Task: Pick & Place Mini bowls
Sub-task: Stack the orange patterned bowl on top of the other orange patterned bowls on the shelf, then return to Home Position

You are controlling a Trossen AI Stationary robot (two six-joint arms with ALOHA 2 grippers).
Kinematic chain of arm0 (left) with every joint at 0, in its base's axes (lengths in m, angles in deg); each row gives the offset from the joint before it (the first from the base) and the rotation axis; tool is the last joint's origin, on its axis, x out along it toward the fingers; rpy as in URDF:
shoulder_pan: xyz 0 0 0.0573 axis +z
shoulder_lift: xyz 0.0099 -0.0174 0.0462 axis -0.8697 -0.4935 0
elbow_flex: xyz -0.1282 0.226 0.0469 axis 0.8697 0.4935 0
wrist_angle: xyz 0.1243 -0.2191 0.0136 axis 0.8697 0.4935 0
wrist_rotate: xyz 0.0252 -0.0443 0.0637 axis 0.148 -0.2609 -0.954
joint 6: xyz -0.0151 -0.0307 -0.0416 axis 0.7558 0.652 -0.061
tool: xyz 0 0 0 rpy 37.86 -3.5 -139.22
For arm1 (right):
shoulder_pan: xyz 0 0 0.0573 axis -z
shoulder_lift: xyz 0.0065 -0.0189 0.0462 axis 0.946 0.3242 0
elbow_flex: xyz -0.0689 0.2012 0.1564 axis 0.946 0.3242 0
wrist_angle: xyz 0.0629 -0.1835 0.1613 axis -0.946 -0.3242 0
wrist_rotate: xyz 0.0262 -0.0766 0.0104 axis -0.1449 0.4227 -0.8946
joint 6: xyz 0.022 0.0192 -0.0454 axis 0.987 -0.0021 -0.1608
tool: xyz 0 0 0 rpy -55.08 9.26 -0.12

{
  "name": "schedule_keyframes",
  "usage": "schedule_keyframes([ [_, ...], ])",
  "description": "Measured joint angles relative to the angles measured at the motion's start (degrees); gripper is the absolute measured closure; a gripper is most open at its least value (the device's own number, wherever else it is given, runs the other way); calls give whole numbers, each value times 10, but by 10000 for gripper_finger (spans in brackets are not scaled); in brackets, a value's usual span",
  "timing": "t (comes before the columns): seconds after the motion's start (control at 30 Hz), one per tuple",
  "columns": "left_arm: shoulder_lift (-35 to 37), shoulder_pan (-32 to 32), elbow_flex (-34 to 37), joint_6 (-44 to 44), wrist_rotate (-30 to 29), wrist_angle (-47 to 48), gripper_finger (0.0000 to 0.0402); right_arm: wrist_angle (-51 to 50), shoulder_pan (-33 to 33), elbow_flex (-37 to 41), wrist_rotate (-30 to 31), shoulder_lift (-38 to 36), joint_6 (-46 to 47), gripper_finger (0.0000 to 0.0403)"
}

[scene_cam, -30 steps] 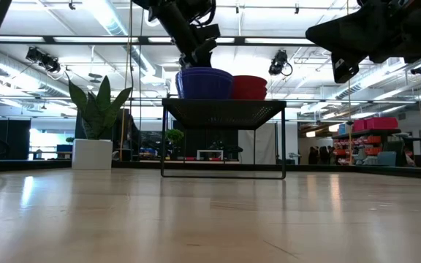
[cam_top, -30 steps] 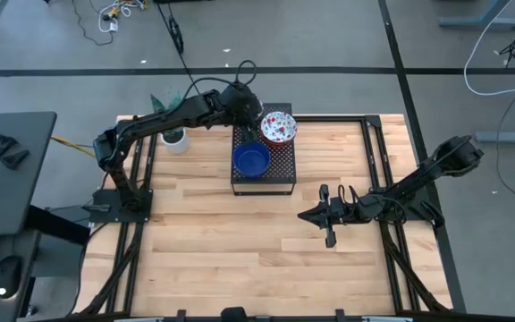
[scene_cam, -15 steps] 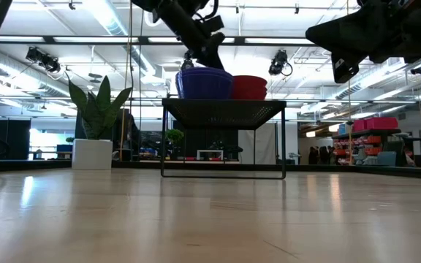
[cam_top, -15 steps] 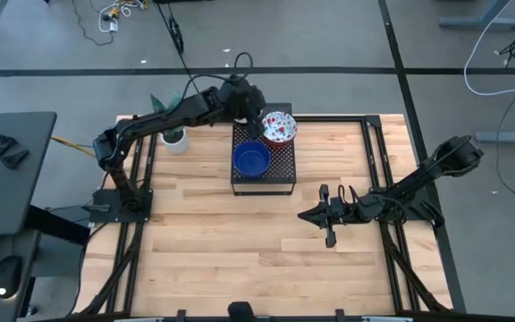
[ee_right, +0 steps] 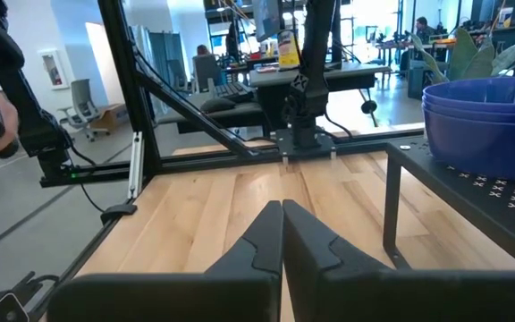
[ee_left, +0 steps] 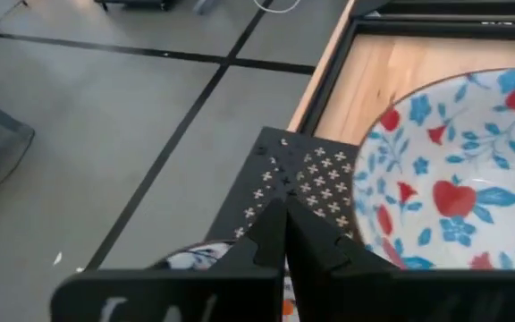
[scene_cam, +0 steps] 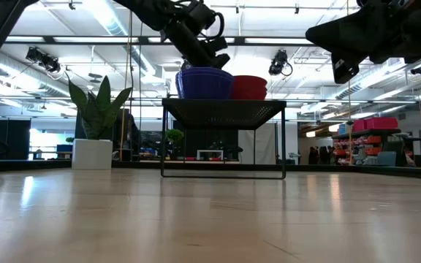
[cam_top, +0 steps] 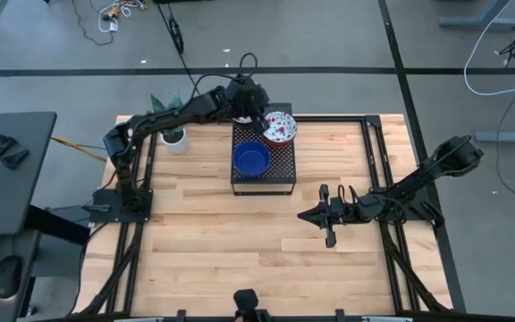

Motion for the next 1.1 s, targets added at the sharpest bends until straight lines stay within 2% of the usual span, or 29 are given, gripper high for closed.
schedule_keyframes([
  [0.77,-6,0,0,2,0,2,395,1,0,0,0,0,-1,394],
  [0.97,24,-3,0,0,-3,22,393,1,0,0,0,0,-1,394],
  [1.1,57,-2,0,-2,-27,59,398,1,0,0,0,0,1,394],
])
